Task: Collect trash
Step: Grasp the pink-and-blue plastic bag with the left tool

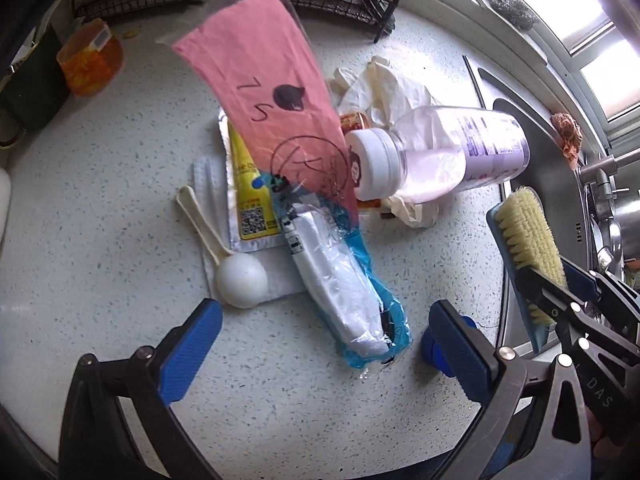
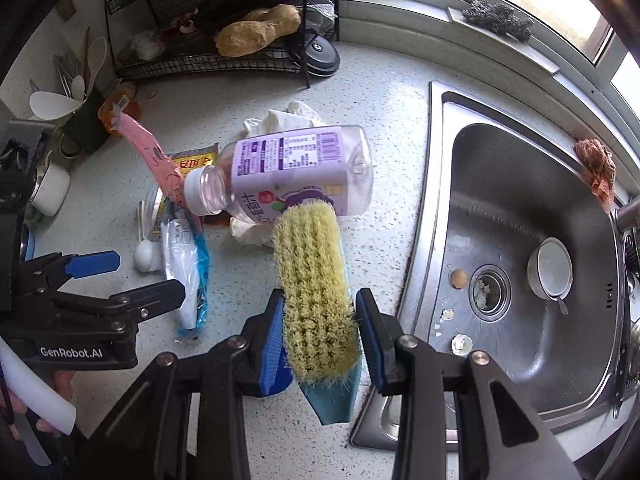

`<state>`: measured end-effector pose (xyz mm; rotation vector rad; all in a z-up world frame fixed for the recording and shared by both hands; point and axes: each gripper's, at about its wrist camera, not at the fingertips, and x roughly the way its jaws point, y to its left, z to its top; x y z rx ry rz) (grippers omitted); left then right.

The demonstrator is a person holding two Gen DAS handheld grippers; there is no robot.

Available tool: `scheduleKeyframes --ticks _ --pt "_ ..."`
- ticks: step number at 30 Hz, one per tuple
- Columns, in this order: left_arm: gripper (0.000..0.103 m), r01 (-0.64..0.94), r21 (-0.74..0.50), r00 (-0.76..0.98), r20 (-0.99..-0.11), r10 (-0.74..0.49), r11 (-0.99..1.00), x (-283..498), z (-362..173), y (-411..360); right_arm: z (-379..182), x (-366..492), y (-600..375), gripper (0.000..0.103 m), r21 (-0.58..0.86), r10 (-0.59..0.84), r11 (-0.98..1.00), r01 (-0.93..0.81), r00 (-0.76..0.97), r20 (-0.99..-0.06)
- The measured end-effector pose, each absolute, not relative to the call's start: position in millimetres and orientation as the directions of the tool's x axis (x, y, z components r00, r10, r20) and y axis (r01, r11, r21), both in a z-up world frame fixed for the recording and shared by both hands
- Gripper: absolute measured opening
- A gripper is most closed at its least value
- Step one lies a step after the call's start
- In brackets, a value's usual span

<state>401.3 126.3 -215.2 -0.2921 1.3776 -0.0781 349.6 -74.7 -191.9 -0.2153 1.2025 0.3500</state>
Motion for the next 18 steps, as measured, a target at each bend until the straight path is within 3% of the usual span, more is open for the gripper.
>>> scheduleKeyframes --ticks 8,10,14,16,18 --pt "0.102 -0.124 -0.213 0.159 -0.968 -0.193 0.969 416 -232 108 -194 353 -90 0.033 0.006 0.114 0.948 -0.318 0.322 -0.940" --pt "0.091 -0.126 -0.213 0.156 -0.969 -0.193 0.969 419 -235 105 -195 353 -90 0.033 0.009 0.115 0.949 -0.314 0.320 -0.940" --pt "0.085 -0.127 -0.181 0.146 -0.976 -0.162 0.975 415 -234 108 -196 352 -89 0.034 0.024 0.123 0.954 -0.300 0.315 -0.941" --pt "0.077 -0.130 -0.151 0.150 -0.980 -0.132 0.980 418 -234 106 -195 352 -89 0.034 0.029 0.125 0.956 -0.293 0.314 -0.941" --pt "0.061 -0.132 -0.123 0.158 -0.982 -0.101 0.984 416 -232 109 -195 351 -90 0.034 0.031 0.126 0.956 -0.293 0.313 -0.942"
